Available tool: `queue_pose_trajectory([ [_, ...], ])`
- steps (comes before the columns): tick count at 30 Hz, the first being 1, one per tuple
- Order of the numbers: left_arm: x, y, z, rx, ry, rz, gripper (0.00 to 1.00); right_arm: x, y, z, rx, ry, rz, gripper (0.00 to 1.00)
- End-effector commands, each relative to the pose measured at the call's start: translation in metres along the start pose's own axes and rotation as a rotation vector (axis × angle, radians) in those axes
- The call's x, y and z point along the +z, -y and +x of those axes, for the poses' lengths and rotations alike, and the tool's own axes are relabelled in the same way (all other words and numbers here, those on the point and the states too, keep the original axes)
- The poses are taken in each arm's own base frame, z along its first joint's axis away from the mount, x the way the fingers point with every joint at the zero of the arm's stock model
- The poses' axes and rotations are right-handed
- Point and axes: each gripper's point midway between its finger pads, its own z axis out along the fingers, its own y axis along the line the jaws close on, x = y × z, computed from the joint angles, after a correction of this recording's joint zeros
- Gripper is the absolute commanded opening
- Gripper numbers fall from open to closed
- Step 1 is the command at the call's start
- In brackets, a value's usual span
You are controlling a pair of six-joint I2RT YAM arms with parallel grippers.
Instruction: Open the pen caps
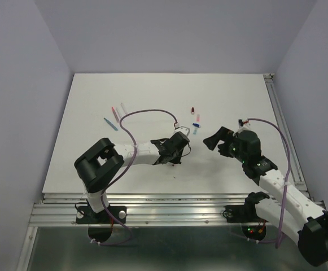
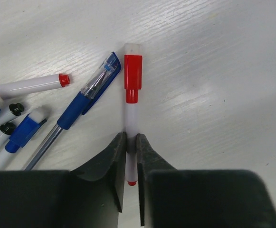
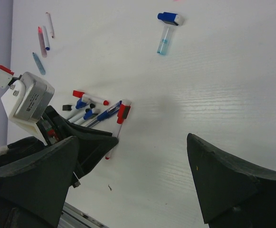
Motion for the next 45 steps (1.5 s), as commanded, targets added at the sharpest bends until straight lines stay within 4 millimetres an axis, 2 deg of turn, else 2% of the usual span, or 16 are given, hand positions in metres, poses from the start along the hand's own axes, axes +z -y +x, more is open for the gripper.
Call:
queue_pose_trajectory([
  [1,-0.001,0.005,0.008,0.055,-0.025,-0.008,0.12,-0.002,0.002,0.004,-0.014,-0.003,0.004,1.0],
  [3,-0.001,0.01,0.007,0.07,-0.025,0.02,0.0,-0.004,0.0,0.003,-0.007,0.001,0.001,1.0],
  [8,-0.01,0.02,-0.001,0.079,0.005,0.059,0.0,-0.009,-0.003,0.0,0.009,0.008,-0.006,1.0],
  [12,-0.033,0.037,-0.015,0.031,0.072,0.166,0.0,-0.011,-0.013,0.007,0.044,-0.015,-0.067,1.0],
  [13,-0.045,0.046,-0.031,-0.002,0.134,0.217,0.0,-0.011,-0.021,0.01,0.05,-0.033,-0.114,1.0],
  [14,-0.051,0.05,-0.035,-0.016,0.15,0.244,0.0,-0.009,-0.023,0.007,0.045,-0.012,-0.135,1.0],
  [15,-0.053,0.05,-0.031,-0.027,0.152,0.261,0.0,-0.01,-0.031,0.013,0.05,-0.044,-0.183,1.0],
  [17,-0.066,0.057,-0.042,-0.064,0.194,0.308,0.0,-0.005,-0.037,0.019,0.07,-0.073,-0.221,1.0],
  [20,-0.074,0.063,-0.042,-0.096,0.203,0.357,0.0,0.005,-0.037,0.021,0.091,-0.096,-0.217,0.99],
  [26,-0.072,0.068,-0.041,-0.109,0.202,0.371,0.0,0.016,-0.057,0.02,0.13,-0.114,-0.307,0.96],
  [32,-0.078,0.084,-0.045,-0.128,0.213,0.441,0.0,0.031,-0.051,0.03,0.194,-0.151,-0.269,0.87],
  [35,-0.08,0.086,-0.047,-0.131,0.22,0.453,0.0,0.034,-0.048,0.035,0.21,-0.167,-0.254,0.74],
  [36,-0.081,0.088,-0.048,-0.132,0.222,0.46,0.0,0.035,-0.048,0.036,0.221,-0.168,-0.254,0.64],
  [38,-0.079,0.088,-0.047,-0.131,0.219,0.459,0.0,0.036,-0.051,0.035,0.229,-0.168,-0.266,0.52],
  [39,-0.079,0.088,-0.047,-0.135,0.22,0.455,0.0,0.035,-0.053,0.036,0.23,-0.175,-0.278,0.4],
  [45,-0.077,0.09,-0.05,-0.149,0.218,0.452,0.0,0.03,-0.063,0.042,0.226,-0.21,-0.327,0.05],
])
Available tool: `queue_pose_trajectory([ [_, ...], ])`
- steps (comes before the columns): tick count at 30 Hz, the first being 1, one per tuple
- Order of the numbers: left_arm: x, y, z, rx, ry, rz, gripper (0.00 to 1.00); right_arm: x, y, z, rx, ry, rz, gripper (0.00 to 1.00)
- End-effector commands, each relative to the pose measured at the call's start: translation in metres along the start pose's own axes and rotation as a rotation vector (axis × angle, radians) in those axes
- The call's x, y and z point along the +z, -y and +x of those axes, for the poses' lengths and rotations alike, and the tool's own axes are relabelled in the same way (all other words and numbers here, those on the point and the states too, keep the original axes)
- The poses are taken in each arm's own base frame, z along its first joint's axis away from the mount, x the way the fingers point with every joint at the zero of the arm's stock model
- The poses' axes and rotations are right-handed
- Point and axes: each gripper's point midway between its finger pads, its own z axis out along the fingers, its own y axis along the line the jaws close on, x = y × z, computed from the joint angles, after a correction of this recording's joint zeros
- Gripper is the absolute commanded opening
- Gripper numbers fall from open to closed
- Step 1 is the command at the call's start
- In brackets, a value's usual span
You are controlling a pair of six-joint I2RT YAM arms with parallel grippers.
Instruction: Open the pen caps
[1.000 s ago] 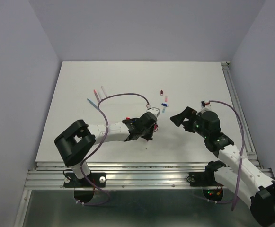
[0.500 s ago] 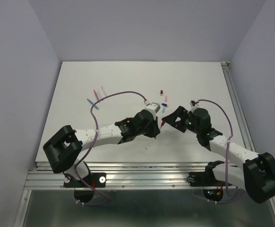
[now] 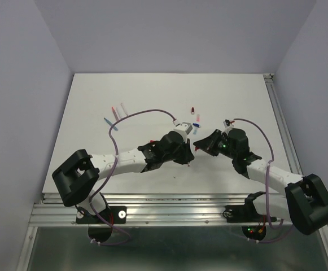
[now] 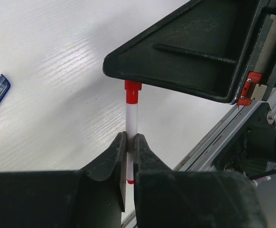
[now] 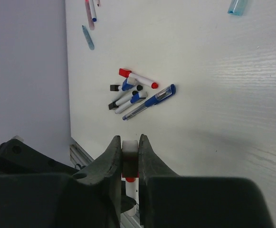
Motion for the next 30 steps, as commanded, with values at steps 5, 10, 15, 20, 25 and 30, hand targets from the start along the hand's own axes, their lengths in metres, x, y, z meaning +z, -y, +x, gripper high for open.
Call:
queue_pose_trajectory([
  [5,0.009,0.013,-0.012,0.01,0.026,0.031,0.31,-0.004,-0.028,0.009,-0.006,-0.044,-0.131,0.01],
  [10,0.015,0.012,-0.014,0.031,0.023,0.017,0.44,-0.01,-0.033,0.012,0.002,-0.053,-0.143,0.01],
  [15,0.02,0.009,-0.007,0.045,-0.005,0.011,0.0,-0.015,-0.037,0.005,0.002,-0.016,-0.14,0.01],
  [20,0.001,0.0,0.009,0.034,-0.019,0.007,0.0,-0.009,-0.022,-0.033,-0.037,0.146,0.027,0.01],
  [25,-0.037,0.006,0.045,0.009,-0.047,0.041,0.0,-0.003,0.02,-0.108,-0.112,0.435,0.379,0.01],
  [30,-0.074,0.028,0.089,-0.097,-0.093,0.124,0.0,0.014,0.035,-0.176,-0.125,0.607,0.591,0.01],
])
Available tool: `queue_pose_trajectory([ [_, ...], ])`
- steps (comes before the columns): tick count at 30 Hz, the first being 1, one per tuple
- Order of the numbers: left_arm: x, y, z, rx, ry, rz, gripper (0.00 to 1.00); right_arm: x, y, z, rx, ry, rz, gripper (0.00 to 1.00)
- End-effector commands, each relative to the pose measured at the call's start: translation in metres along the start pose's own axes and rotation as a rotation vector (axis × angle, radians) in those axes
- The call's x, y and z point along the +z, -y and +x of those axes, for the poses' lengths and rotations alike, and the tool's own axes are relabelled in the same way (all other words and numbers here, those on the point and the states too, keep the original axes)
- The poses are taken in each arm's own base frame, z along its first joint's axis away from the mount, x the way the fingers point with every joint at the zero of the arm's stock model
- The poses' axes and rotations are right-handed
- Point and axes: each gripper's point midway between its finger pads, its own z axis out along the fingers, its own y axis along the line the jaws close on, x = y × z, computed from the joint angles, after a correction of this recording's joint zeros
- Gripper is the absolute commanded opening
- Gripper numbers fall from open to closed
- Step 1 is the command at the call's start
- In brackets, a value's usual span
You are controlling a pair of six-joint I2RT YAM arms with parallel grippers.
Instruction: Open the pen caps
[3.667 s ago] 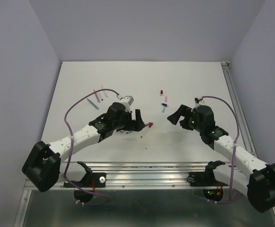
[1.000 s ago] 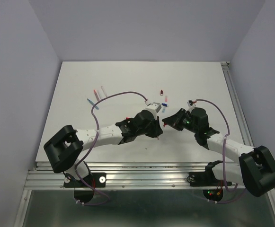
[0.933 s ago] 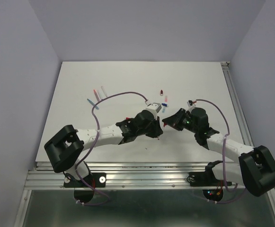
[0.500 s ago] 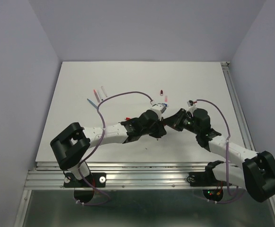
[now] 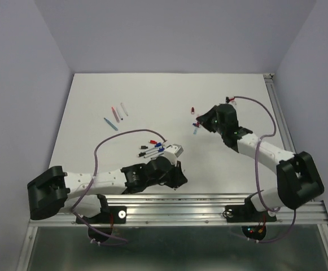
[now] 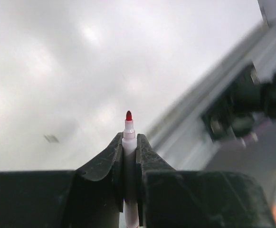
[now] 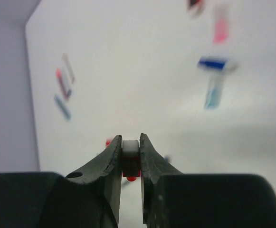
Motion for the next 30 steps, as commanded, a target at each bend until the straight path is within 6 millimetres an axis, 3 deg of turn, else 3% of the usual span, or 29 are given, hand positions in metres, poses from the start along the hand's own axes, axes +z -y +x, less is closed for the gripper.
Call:
queue_pose_trajectory([
  [1,-0.034,0.021,0.055,-0.058,-0.119,0.077,0.0,0.022,0.062,-0.136,-0.022,0.472,0.383,0.01],
  [6,-0.04,0.018,0.059,-0.093,-0.108,0.066,0.0,0.048,0.048,-0.153,-0.041,0.429,0.334,0.01],
  [9,-0.039,0.0,0.046,-0.093,-0.052,-0.04,0.0,0.059,0.056,-0.132,-0.087,0.326,0.331,0.01],
  [13,-0.038,-0.027,-0.017,-0.089,0.088,-0.178,0.0,0.062,0.091,-0.099,-0.108,0.241,0.388,0.04],
  [14,-0.039,-0.042,-0.039,-0.12,0.141,-0.216,0.0,0.064,0.097,-0.093,-0.108,0.228,0.396,0.05],
  [16,-0.042,-0.055,-0.065,-0.139,0.198,-0.252,0.04,0.07,0.113,-0.071,-0.112,0.158,0.398,0.07],
  [18,-0.049,-0.089,-0.095,-0.178,0.26,-0.357,0.09,0.077,0.124,-0.057,-0.106,0.118,0.396,0.09],
  [21,-0.058,-0.135,-0.121,-0.239,0.294,-0.486,0.09,0.082,0.133,-0.049,-0.085,0.096,0.419,0.11],
  [23,-0.062,-0.154,-0.128,-0.266,0.306,-0.543,0.09,0.084,0.139,-0.042,-0.073,0.082,0.425,0.14],
  [26,-0.067,-0.191,-0.134,-0.309,0.307,-0.637,0.09,0.084,0.143,-0.035,-0.054,0.062,0.427,0.31],
  [30,-0.067,-0.217,-0.142,-0.34,0.291,-0.631,0.08,0.074,0.143,-0.035,-0.036,0.075,0.437,0.55],
])
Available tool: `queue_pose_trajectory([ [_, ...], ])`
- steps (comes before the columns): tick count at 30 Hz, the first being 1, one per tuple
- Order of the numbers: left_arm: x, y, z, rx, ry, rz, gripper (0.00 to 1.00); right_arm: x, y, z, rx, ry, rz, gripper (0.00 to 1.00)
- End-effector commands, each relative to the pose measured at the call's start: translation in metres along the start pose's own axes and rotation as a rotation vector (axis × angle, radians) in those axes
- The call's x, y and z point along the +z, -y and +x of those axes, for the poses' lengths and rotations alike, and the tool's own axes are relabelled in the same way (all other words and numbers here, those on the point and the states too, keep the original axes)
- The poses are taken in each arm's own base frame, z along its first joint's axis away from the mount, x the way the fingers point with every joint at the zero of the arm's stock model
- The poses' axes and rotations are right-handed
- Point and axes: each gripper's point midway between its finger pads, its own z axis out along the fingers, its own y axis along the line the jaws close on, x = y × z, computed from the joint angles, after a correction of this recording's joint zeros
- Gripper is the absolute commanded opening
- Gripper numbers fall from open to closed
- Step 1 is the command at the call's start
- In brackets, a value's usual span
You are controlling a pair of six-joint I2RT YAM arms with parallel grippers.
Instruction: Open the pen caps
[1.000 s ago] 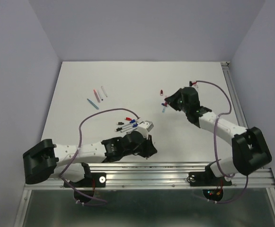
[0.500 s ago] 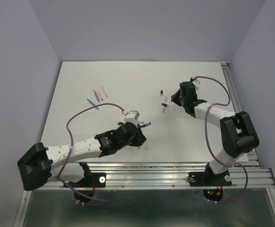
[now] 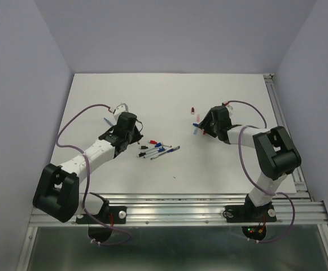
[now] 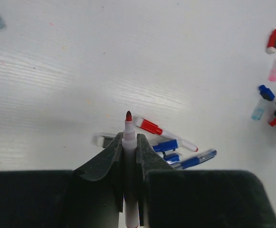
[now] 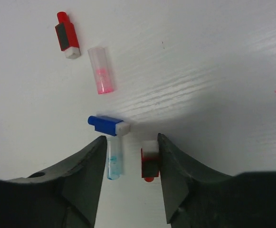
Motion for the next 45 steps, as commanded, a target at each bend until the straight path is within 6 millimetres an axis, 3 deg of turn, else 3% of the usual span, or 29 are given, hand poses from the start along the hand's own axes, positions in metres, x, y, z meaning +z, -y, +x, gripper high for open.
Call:
queue_pose_trajectory([
  [1,0.01,-0.01,-0.021,0.008,0.0,0.0,0.08,-0.011,0.012,0.01,0.012,-0.014,0.022,0.58],
  [5,0.025,-0.031,-0.044,-0.005,0.039,-0.073,0.1,-0.031,0.0,-0.004,0.016,0.029,-0.035,0.7],
  [6,0.034,-0.042,-0.049,-0.019,0.036,-0.098,0.1,-0.039,-0.007,-0.011,0.017,0.05,-0.067,0.72],
  [10,0.056,-0.054,-0.062,-0.066,0.011,-0.105,0.09,-0.054,-0.024,-0.017,-0.019,0.054,-0.155,0.78],
  [12,0.068,-0.062,-0.062,-0.064,-0.005,-0.131,0.07,-0.056,-0.029,-0.019,-0.034,0.054,-0.175,0.79],
  [13,0.071,-0.064,-0.071,-0.069,0.012,-0.14,0.06,-0.056,-0.033,-0.018,-0.044,0.044,-0.192,0.79],
  [20,0.082,-0.079,-0.091,-0.057,0.031,-0.208,0.06,-0.028,-0.028,0.0,-0.074,-0.026,-0.169,0.81],
  [22,0.085,-0.079,-0.098,-0.044,0.041,-0.216,0.06,-0.024,-0.036,0.002,-0.088,-0.053,-0.196,0.82],
  [26,0.095,-0.08,-0.095,-0.033,0.012,-0.22,0.06,-0.009,-0.041,0.011,-0.19,-0.094,-0.192,0.86],
  [29,0.102,-0.086,-0.093,-0.025,0.001,-0.247,0.06,0.0,-0.03,0.012,-0.25,-0.08,-0.102,0.87],
  [34,0.11,-0.092,-0.098,-0.006,0.004,-0.294,0.06,0.002,-0.016,0.011,-0.346,-0.044,-0.008,0.87],
  [45,0.123,-0.104,-0.094,0.012,-0.021,-0.354,0.06,0.001,-0.012,0.012,-0.602,0.119,0.186,0.93],
])
